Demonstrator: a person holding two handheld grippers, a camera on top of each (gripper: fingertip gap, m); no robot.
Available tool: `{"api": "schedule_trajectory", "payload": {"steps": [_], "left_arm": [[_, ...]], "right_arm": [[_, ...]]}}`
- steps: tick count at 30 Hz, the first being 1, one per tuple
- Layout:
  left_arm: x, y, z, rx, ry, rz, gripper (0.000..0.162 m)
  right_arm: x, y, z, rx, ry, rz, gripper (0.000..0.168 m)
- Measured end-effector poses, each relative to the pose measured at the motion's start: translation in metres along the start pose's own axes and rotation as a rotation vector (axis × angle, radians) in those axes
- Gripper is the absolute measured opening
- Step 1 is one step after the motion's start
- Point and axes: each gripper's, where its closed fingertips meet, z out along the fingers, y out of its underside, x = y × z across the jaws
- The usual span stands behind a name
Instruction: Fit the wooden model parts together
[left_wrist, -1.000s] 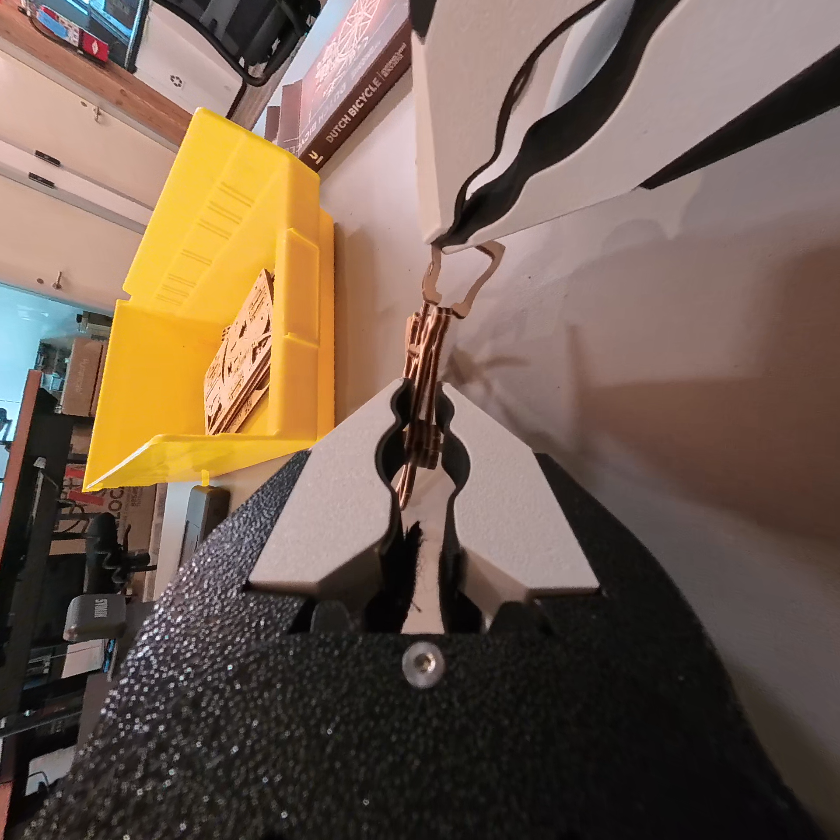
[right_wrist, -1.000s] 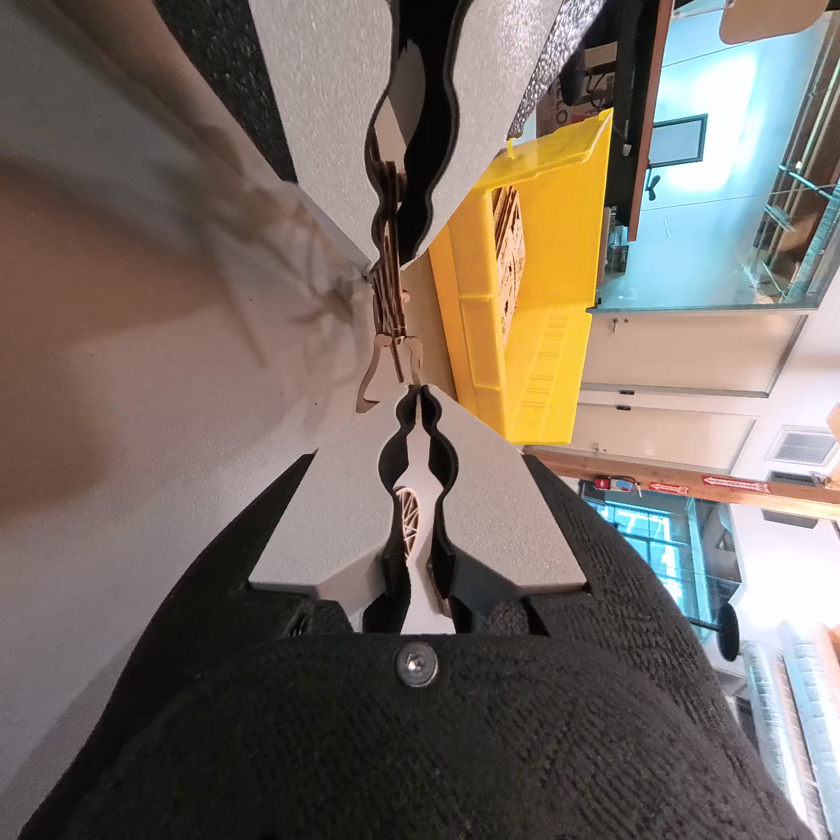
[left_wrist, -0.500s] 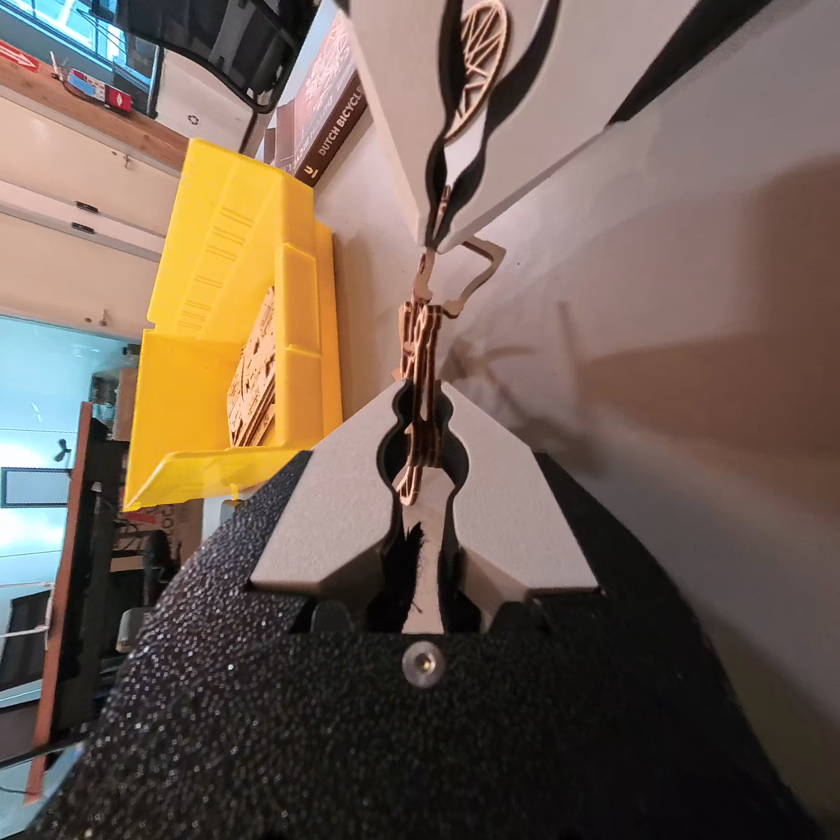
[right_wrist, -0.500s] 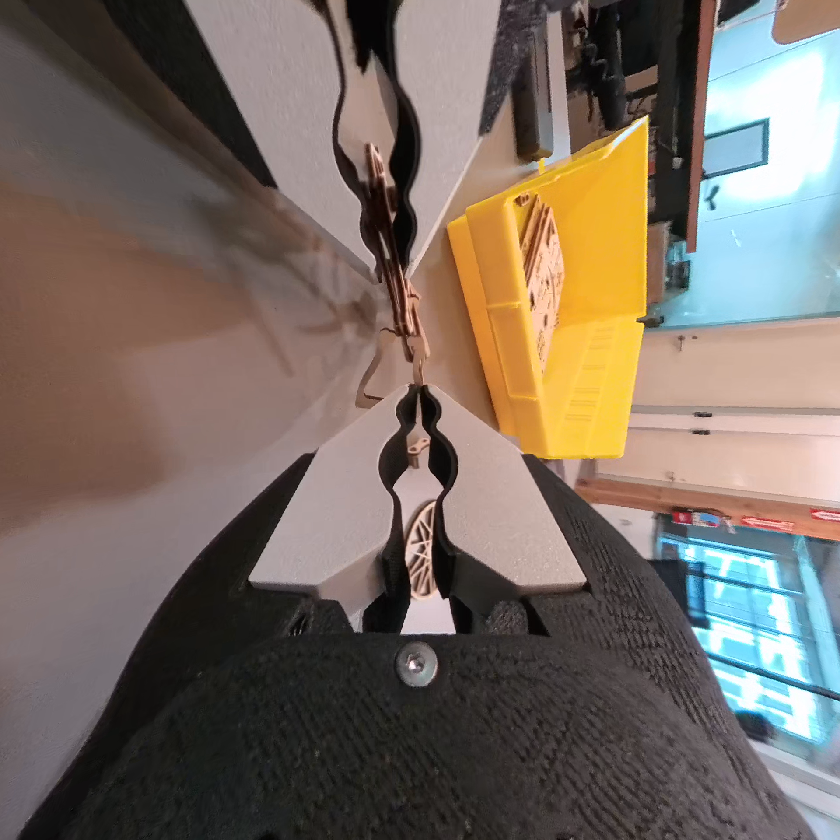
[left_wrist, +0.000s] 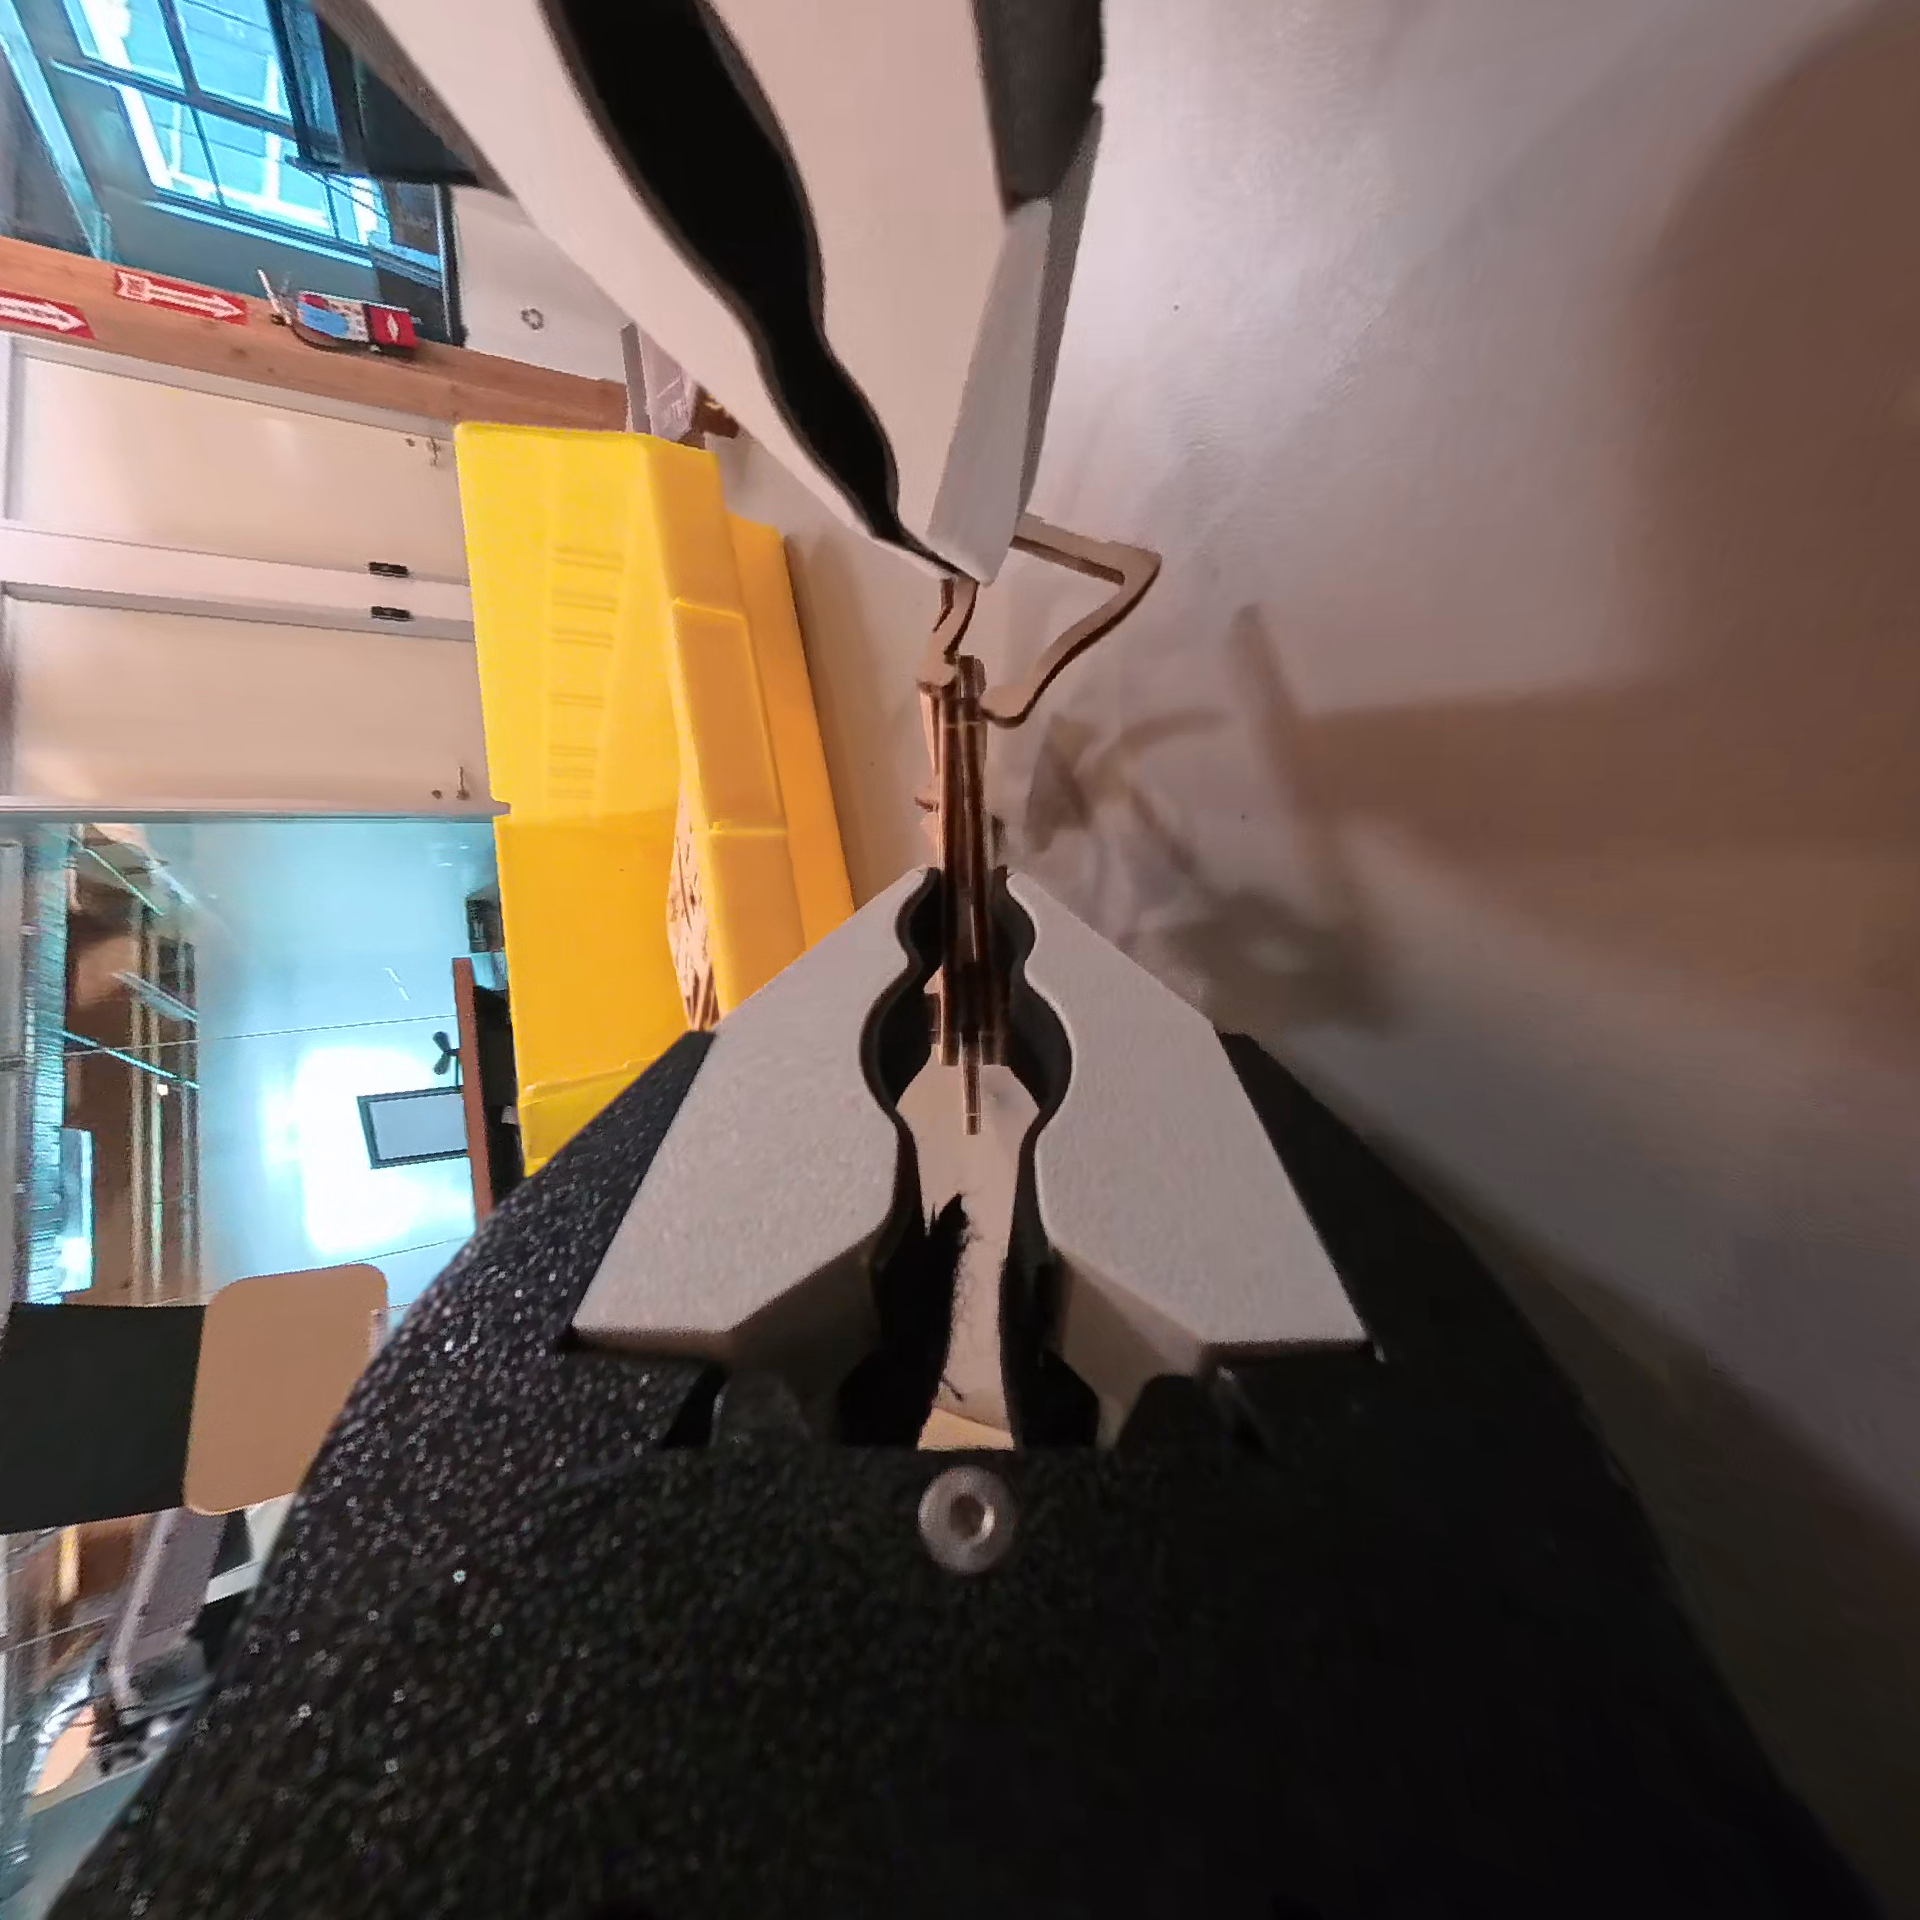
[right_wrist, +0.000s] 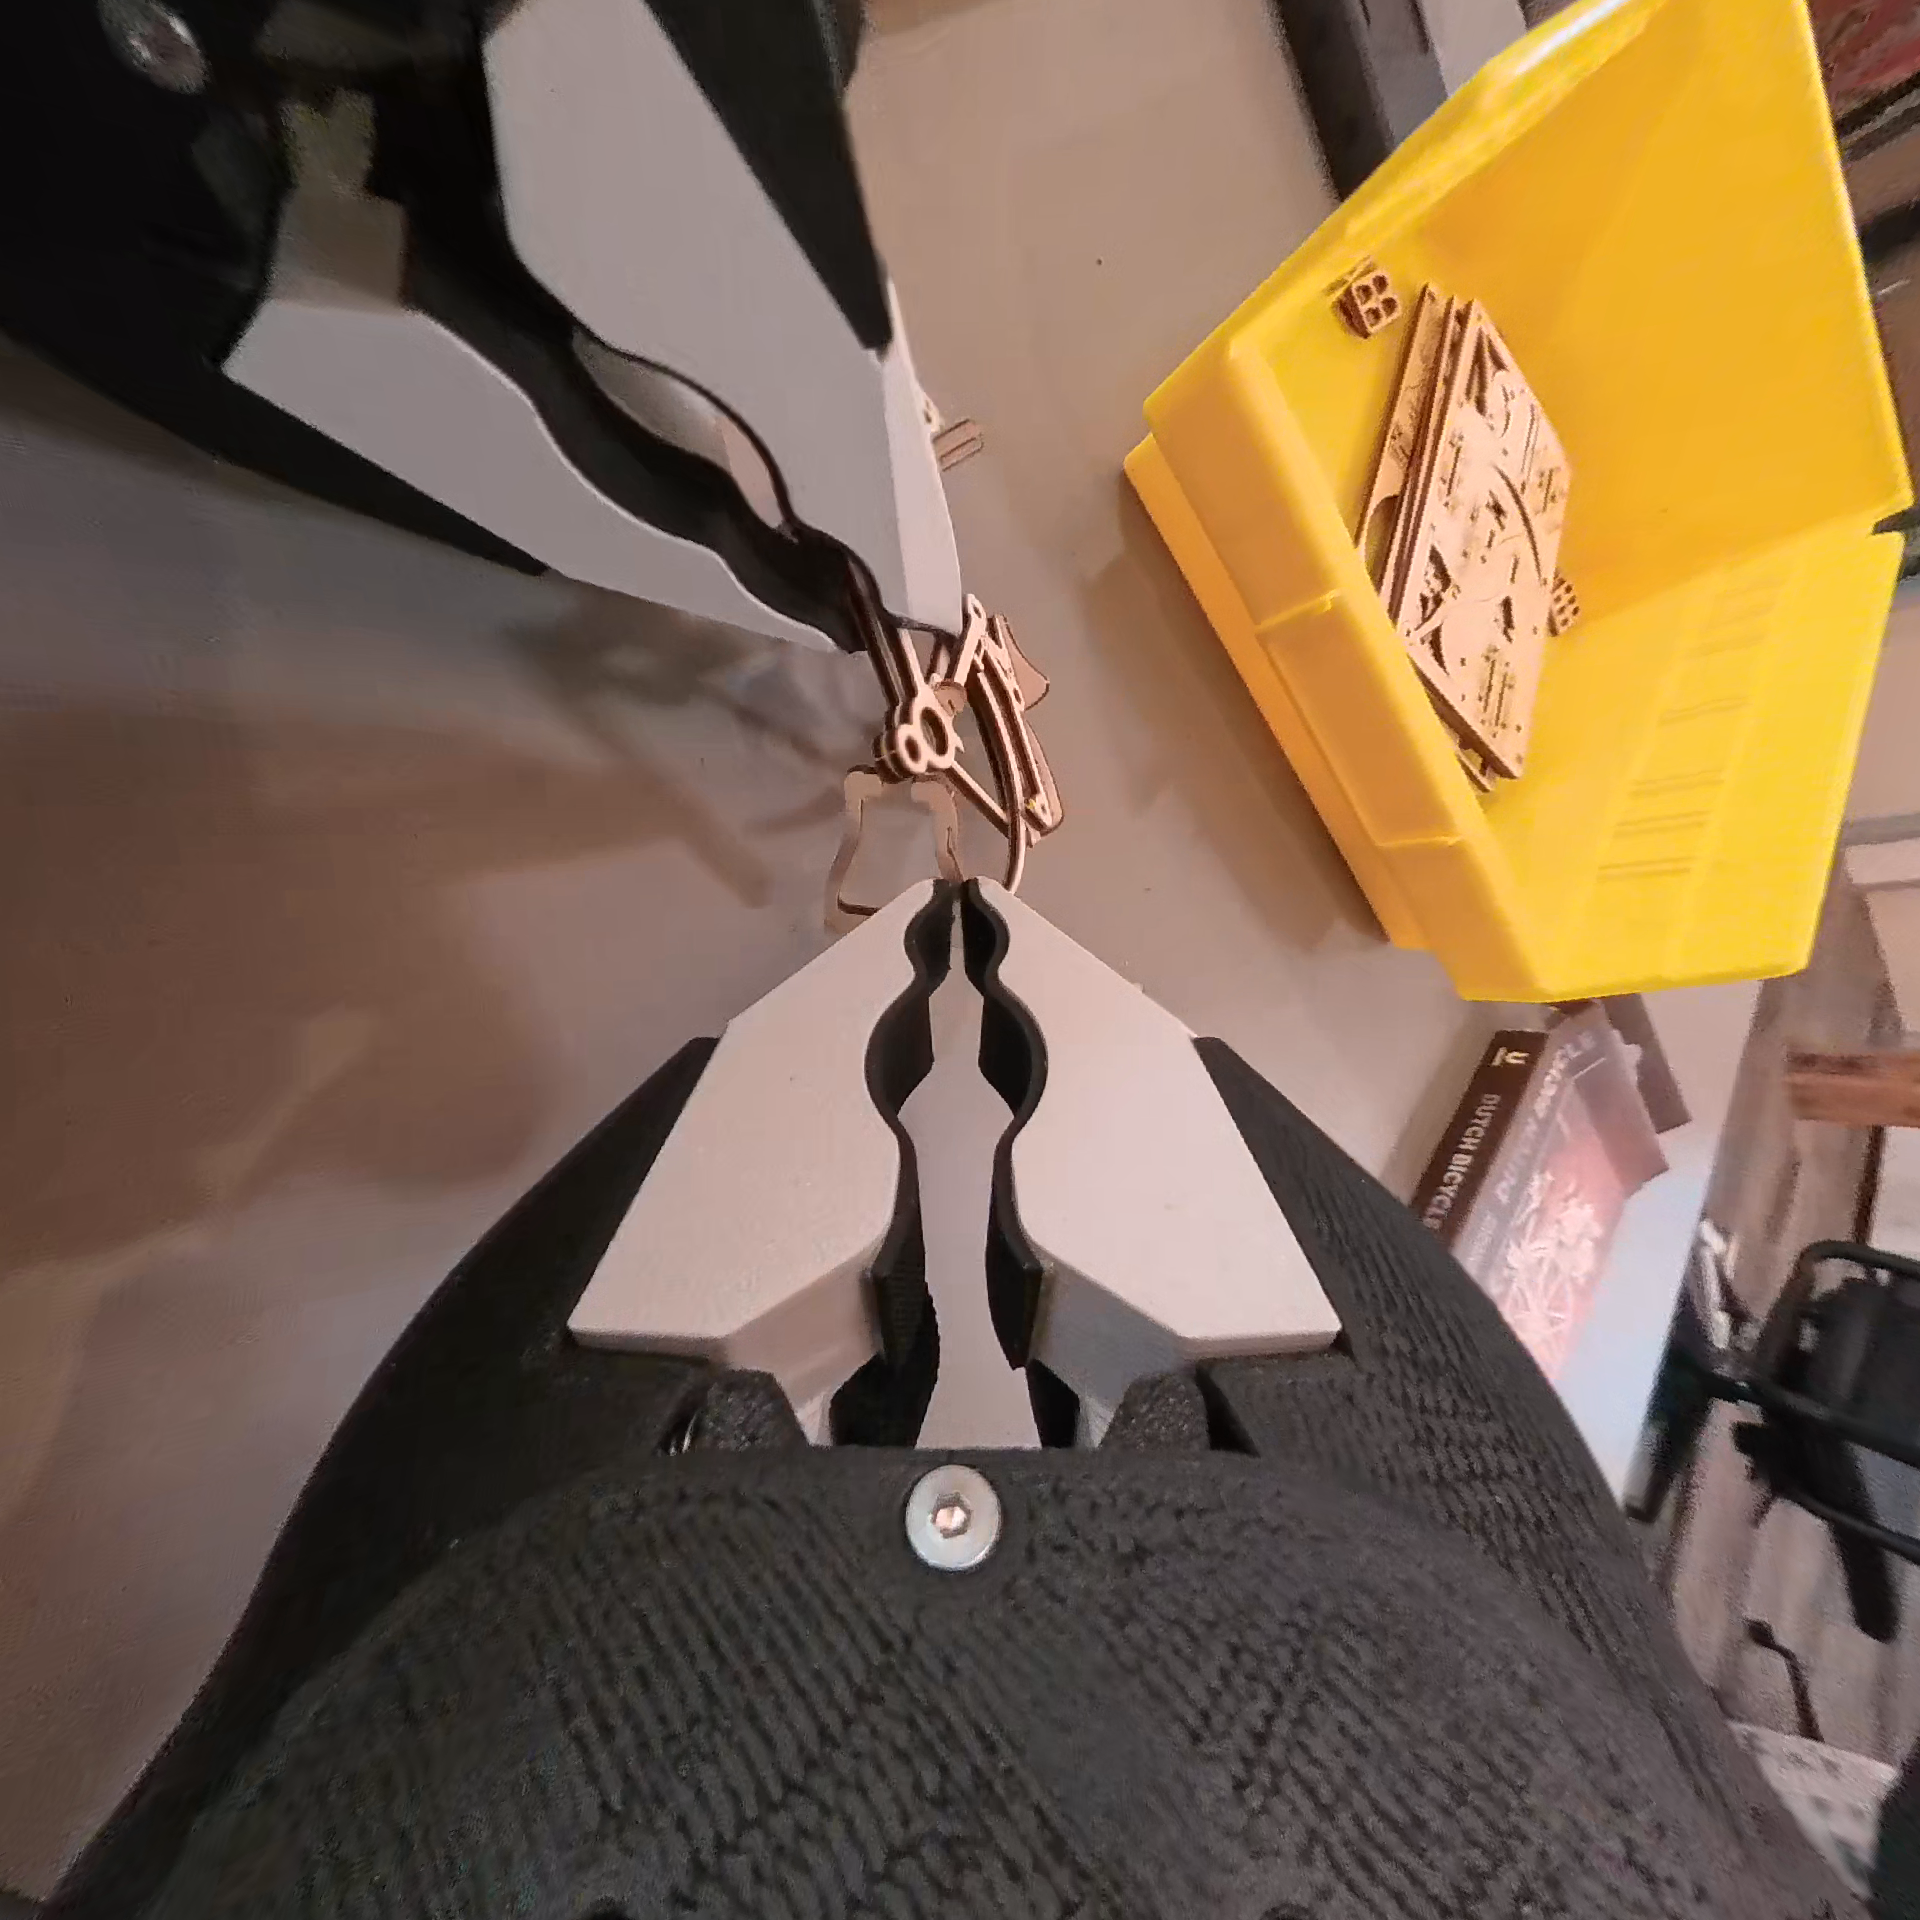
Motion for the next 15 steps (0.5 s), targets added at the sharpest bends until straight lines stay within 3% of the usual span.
{"api": "schedule_trajectory", "payload": {"steps": [15], "left_arm": [[0.0036, 0.0032, 0.003, -0.029, -0.023, 0.112, 0.005]], "right_arm": [[-0.0036, -0.0026, 0.0018, 0.026, -0.085, 0.122, 0.0]]}}
